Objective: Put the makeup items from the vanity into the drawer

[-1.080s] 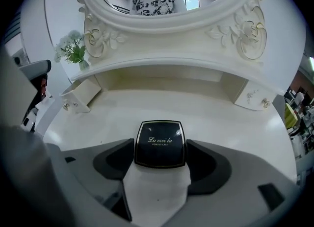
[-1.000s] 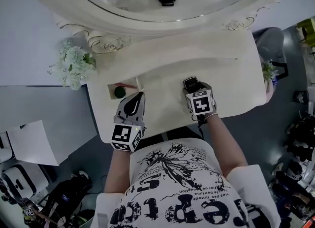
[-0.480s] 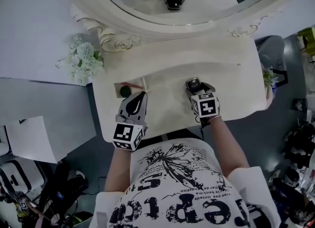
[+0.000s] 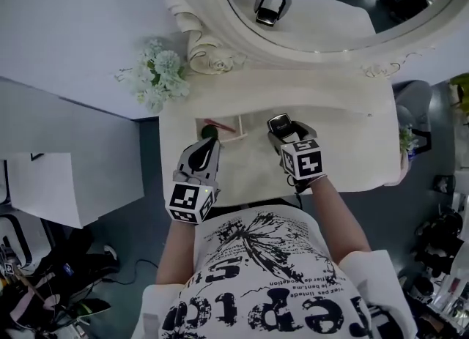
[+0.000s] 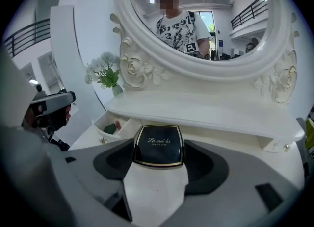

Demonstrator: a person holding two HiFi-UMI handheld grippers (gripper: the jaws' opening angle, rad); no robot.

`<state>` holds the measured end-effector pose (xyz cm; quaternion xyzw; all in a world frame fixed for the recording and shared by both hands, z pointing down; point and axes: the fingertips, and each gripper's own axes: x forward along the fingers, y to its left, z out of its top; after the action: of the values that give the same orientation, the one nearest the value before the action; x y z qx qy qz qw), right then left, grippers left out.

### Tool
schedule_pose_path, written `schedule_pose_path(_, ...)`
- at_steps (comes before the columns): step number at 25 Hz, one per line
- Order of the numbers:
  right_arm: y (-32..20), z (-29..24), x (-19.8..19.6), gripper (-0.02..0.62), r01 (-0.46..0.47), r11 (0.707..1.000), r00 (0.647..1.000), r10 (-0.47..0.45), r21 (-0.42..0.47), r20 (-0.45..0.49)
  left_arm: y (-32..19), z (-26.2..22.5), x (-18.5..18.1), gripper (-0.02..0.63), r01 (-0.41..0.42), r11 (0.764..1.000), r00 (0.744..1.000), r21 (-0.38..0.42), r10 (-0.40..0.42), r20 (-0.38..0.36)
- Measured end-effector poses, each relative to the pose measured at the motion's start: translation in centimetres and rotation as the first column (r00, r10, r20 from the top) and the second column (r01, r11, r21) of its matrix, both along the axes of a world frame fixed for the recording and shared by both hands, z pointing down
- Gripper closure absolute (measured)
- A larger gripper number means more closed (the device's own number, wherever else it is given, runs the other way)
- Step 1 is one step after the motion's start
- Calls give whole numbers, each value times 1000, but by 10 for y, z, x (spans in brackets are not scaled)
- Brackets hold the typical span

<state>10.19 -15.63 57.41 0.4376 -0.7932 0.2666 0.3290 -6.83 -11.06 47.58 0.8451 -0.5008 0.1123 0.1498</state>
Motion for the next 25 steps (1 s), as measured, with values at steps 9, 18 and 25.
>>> schedule_pose_path(9,7,-8,-98,268,170,985,985,-169,-16,40,20,-10,-68,586,128,992,992,17,-128,-7)
schedule_pose_path(18,18,7,-166,268,291,953,957,-288,-83,43,38,-3,-117,587,216,976,976,7,-216,-14)
schedule_pose_path(25,11,9,-184,268,270,961,963,-268,-65,41,46,-1,-142,588,259,966,966,-5,-259,-10)
